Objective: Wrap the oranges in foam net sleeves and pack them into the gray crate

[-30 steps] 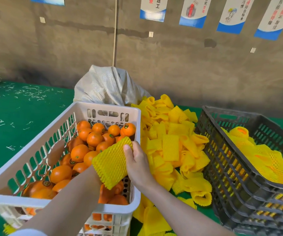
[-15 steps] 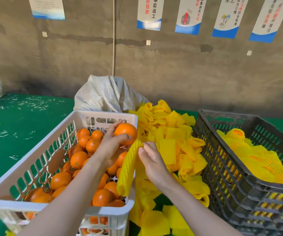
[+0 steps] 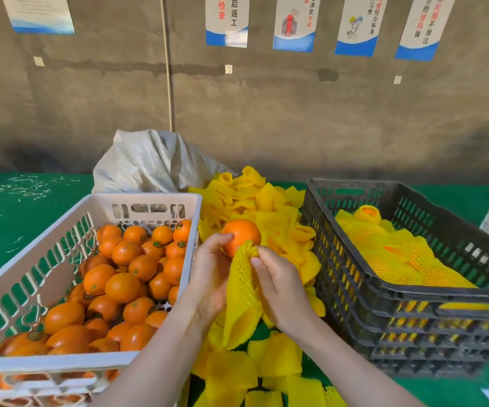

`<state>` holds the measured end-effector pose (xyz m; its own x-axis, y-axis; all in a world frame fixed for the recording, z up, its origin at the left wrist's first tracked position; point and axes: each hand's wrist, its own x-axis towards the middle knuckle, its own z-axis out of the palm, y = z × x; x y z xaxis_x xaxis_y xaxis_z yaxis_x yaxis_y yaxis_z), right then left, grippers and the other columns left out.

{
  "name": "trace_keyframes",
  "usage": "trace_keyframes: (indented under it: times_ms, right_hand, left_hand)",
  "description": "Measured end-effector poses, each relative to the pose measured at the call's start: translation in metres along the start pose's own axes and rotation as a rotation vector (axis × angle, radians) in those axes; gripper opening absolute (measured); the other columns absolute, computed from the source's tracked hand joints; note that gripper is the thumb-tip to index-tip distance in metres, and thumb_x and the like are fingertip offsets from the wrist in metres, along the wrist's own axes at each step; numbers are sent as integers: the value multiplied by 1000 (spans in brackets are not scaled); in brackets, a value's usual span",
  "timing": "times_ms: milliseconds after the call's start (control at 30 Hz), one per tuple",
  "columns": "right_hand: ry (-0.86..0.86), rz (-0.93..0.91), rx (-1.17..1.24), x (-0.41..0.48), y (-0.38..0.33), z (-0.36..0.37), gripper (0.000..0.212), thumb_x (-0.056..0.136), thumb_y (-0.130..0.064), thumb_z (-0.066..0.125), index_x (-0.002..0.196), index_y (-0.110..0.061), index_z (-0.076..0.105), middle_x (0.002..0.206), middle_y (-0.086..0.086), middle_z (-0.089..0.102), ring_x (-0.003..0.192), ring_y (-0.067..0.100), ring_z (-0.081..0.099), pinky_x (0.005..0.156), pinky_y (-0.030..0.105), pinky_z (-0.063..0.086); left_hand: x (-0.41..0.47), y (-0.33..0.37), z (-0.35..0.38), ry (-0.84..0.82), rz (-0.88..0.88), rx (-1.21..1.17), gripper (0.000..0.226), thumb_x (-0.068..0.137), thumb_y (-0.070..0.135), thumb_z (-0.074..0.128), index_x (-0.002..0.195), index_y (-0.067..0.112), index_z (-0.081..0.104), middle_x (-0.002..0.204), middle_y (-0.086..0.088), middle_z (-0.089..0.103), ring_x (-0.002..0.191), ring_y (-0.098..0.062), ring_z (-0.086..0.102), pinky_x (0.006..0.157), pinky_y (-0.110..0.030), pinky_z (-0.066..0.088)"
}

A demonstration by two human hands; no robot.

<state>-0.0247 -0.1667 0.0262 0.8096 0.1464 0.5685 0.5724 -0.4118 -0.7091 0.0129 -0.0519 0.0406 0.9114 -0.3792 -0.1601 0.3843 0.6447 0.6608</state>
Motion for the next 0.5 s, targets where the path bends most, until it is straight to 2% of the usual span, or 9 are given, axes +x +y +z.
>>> trace_keyframes:
  times_ms: [67,100,167,233,367,433,467,500]
  right_hand:
    - [1,-8,-30,-5,1,-6,22,98,-14,40,78,-12,50,70,-5,49,67,17,46,66,35,37]
    - [-2,0,-27,-8,2,-8,20,98,-16,39,84,-15,53,75,-10,51,73,13,48,72,32,38]
    - [6,21,-23,-13,5,-11,26,98,-18,38,106,-9,61,95,-2,56,91,11,52,85,23,41]
    - [39,3,-24,-17,6,-14,36,96,-19,37,121,-4,59,104,6,50,98,5,48,87,11,38]
    - [58,18,59,-17,8,-22,38,94,-21,37,120,-6,59,101,8,49,96,5,48,86,14,39]
    - [40,16,79,-14,9,-25,34,94,-22,37,119,-13,58,99,7,49,95,4,48,85,14,39]
    - [26,0,73,-12,9,-25,32,94,-22,38,120,-19,55,98,7,50,95,5,49,85,14,39]
    - [6,-13,58,-11,9,-25,31,95,-22,38,122,-25,52,99,8,51,95,6,50,84,16,41]
  left_hand:
    - [1,-7,6,-26,-22,-37,40,76,35,54,91,0,68,81,-20,67,72,-30,67,70,-39,56]
    - [1,-11,8,-45,-32,-60,43,77,39,55,91,0,69,82,-19,68,72,-29,68,70,-38,57]
    - [1,-15,11,-40,-30,-62,49,77,41,54,105,1,63,86,-18,66,76,-28,67,72,-37,55]
    - [2,-18,12,-28,2,-58,54,77,39,53,118,3,53,88,-18,65,78,-29,65,73,-37,54]
    - [1,-23,16,-24,69,-57,52,73,29,55,120,7,49,80,-16,66,69,-27,67,61,-33,58]
    - [0,-26,20,-8,129,-49,45,73,20,56,117,12,49,72,-12,64,63,-22,65,56,-29,56]
    - [-1,-27,23,11,165,-50,42,75,14,55,117,14,50,69,-14,65,58,-20,66,52,-26,54]
    - [-1,-27,24,43,207,-21,42,80,9,52,122,15,50,75,-21,68,57,-18,67,48,-22,52]
